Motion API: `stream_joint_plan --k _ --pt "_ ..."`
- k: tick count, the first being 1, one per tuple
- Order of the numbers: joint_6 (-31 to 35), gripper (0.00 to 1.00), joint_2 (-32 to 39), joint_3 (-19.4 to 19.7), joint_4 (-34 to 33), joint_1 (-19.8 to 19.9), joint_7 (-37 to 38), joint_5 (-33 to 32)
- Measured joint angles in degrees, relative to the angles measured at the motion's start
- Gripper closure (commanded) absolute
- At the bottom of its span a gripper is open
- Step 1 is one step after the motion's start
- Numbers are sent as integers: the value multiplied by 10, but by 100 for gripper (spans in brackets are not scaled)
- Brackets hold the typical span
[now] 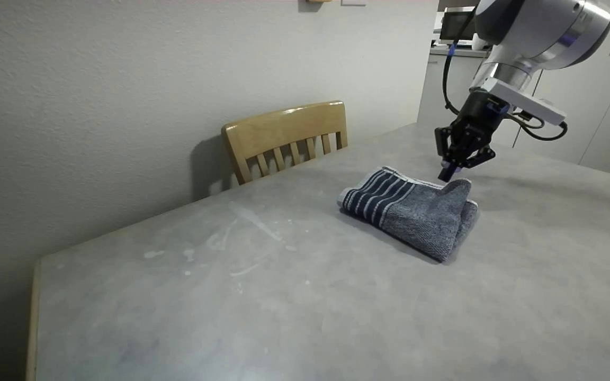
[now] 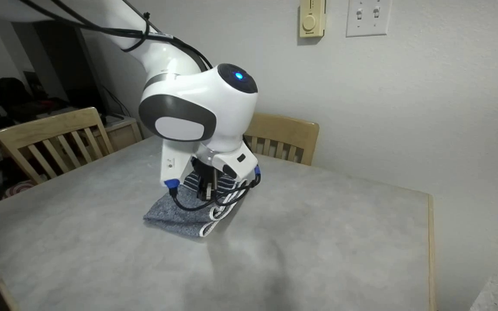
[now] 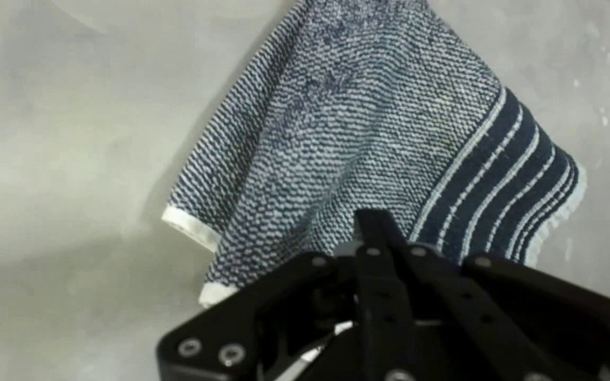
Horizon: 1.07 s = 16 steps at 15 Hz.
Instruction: Fold the towel
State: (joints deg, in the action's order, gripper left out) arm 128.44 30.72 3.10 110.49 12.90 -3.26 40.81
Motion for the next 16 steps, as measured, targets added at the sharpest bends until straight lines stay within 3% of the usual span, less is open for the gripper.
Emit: stream_joint_plan --k 6,16 --pt "-86 100 13 9 -12 -3 65 -60" --pt "-138 100 87 19 -79 4 112 -76"
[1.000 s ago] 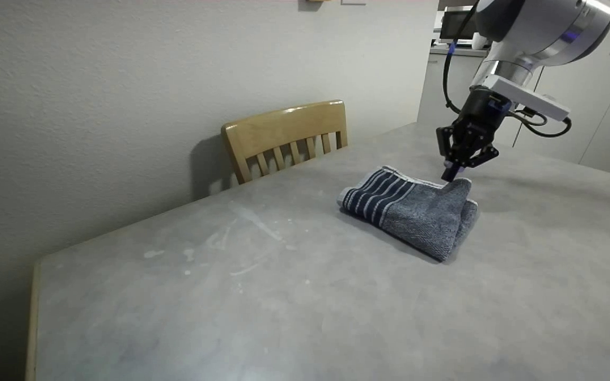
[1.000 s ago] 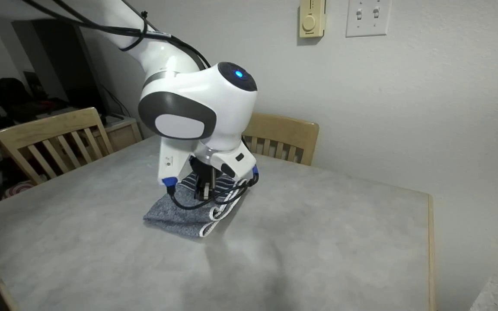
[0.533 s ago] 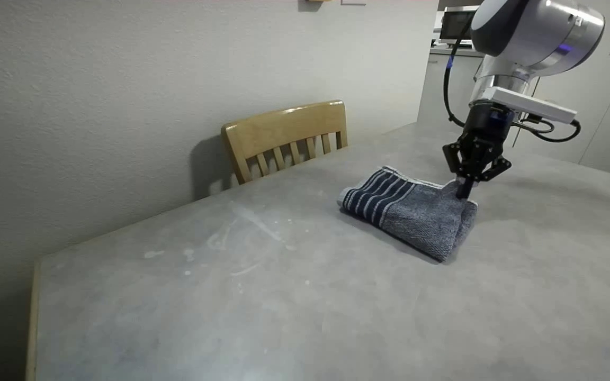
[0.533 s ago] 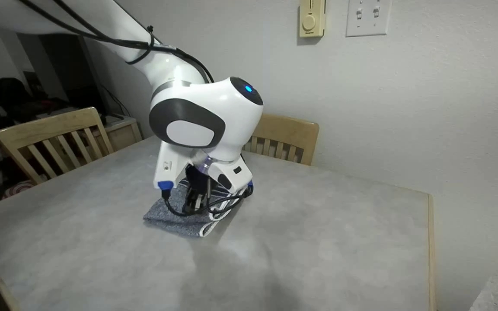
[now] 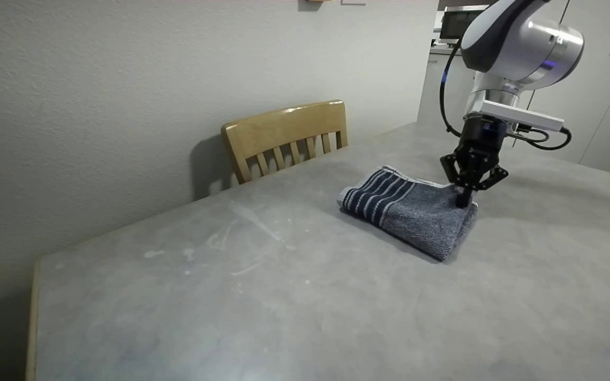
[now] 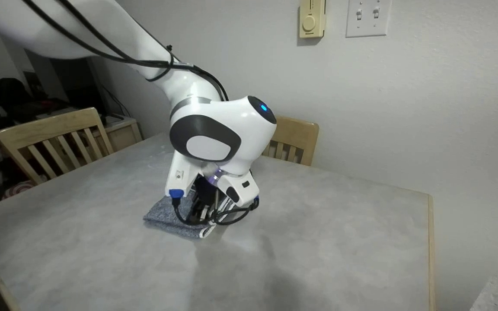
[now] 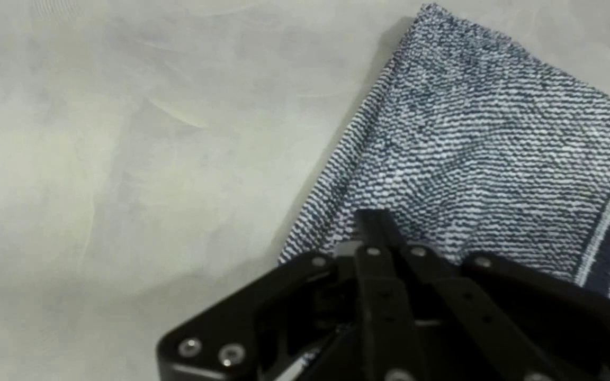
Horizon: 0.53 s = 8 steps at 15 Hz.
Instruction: Fold the towel
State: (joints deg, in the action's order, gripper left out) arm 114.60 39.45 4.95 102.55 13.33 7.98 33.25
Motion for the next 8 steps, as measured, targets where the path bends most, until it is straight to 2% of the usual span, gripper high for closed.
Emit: stream_joint_plan --k 5,8 --pt "-77 100 66 6 -69 23 25 2" --pt "-93 100 77 6 -96 26 30 1"
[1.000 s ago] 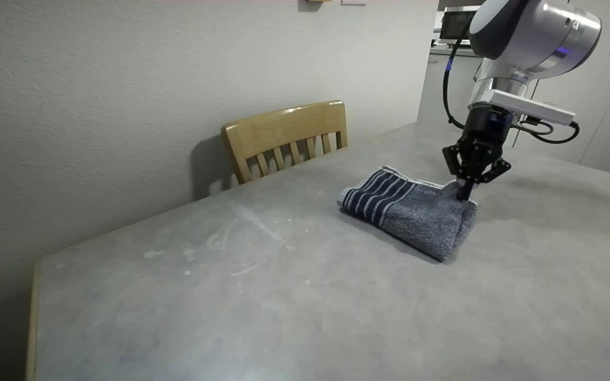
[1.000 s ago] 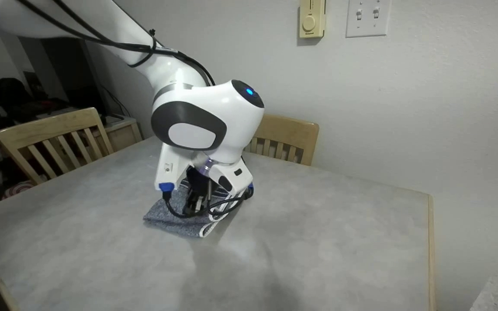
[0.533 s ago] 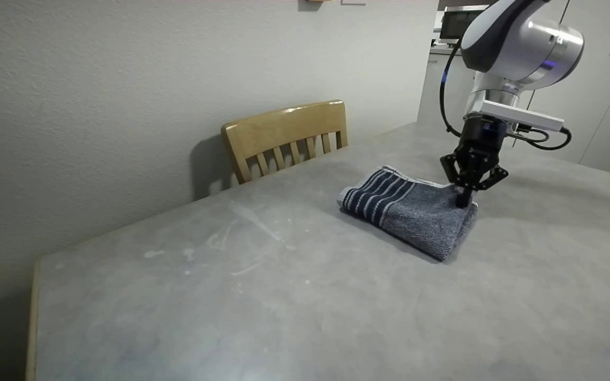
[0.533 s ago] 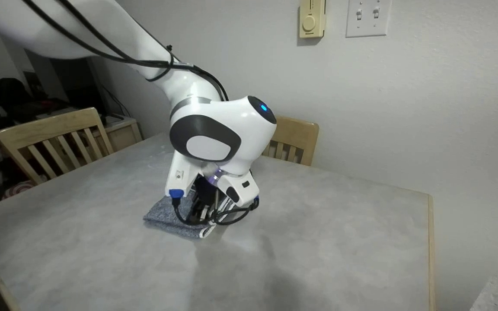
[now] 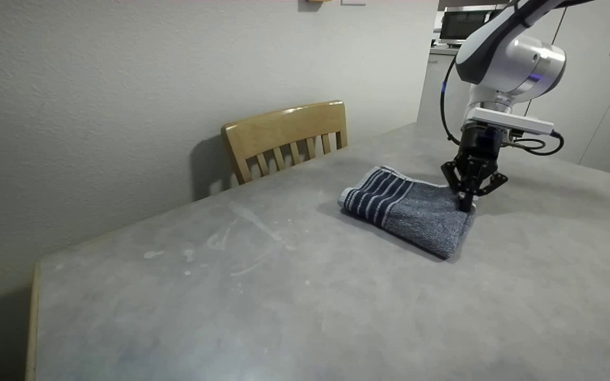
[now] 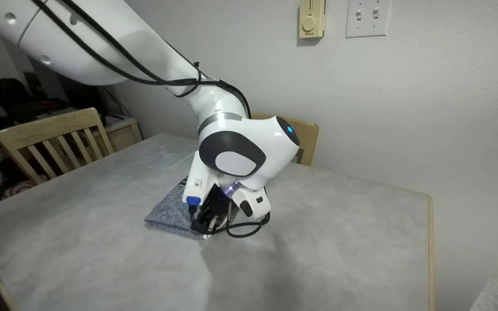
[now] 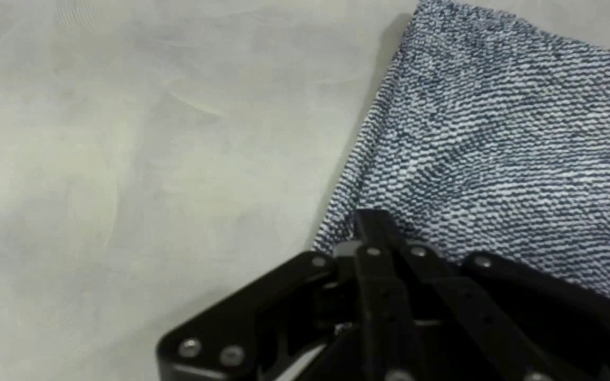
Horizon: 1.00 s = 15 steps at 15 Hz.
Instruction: Fold the towel
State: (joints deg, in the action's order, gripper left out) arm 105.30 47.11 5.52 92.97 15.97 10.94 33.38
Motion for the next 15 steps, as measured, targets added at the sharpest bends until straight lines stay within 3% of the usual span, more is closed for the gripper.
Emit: stream_joint_plan --k 6,15 --pt "9 100 -23 2 -15 -21 3 -19" --pt "40 100 -194 42 80 -86 66 -201"
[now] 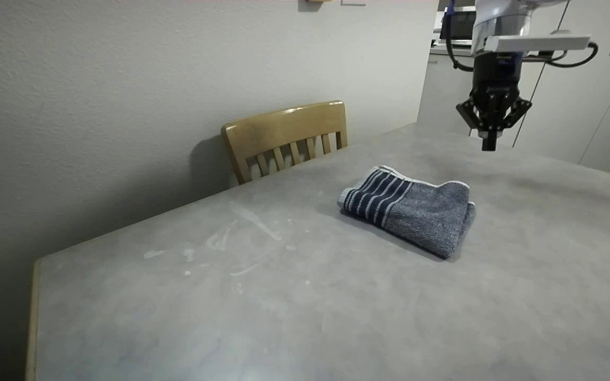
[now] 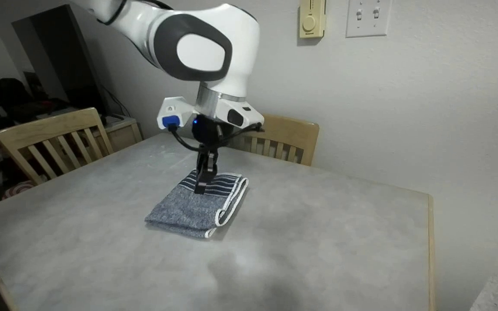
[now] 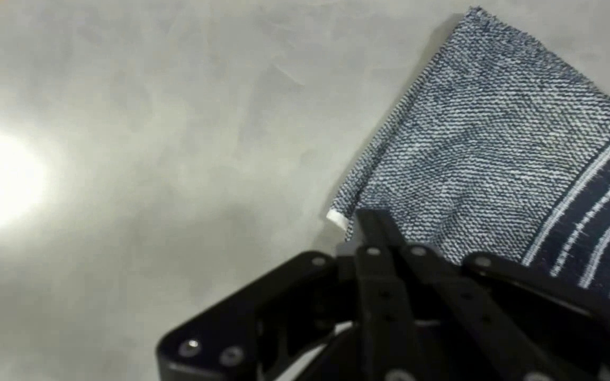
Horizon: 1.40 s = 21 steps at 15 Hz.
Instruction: Fold the towel
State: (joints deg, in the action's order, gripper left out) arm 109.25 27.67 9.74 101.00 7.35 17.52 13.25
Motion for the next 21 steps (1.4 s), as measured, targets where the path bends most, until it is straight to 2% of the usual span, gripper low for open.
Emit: stream_joint_plan --k 4,7,12,21 --pt "14 100 -70 3 28 -2 -14 -82" --pt "16 100 -98 1 28 -2 -42 -113" --pt "33 99 -118 -15 28 -5 -85 -120" --pt "34 99 -119 -18 28 -5 -89 -120"
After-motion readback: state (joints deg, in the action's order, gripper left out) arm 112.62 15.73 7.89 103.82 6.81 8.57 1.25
